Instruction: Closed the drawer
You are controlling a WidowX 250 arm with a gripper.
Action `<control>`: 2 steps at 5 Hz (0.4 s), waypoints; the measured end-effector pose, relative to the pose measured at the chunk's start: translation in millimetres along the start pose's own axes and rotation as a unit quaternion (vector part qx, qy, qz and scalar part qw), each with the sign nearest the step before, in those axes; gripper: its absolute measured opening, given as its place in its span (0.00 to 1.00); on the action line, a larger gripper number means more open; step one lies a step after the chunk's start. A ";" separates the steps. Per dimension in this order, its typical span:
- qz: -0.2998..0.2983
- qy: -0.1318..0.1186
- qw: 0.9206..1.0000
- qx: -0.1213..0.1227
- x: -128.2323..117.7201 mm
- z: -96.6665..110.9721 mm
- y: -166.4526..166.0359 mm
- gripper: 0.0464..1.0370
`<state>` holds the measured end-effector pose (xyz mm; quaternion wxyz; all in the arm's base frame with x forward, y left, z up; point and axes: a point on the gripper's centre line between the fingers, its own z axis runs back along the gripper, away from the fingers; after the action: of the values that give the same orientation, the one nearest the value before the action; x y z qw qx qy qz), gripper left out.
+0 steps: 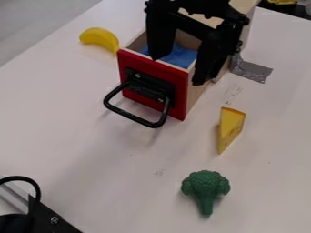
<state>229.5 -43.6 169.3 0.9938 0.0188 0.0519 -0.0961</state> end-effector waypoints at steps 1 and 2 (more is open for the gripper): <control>-0.001 0.012 1.000 0.000 -1.2 -6.2 -0.5 0.96; -0.040 0.034 0.998 0.024 -33.2 -51.4 22.7 0.96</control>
<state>196.3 -12.7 122.4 0.9861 0.0436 0.0838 -0.1367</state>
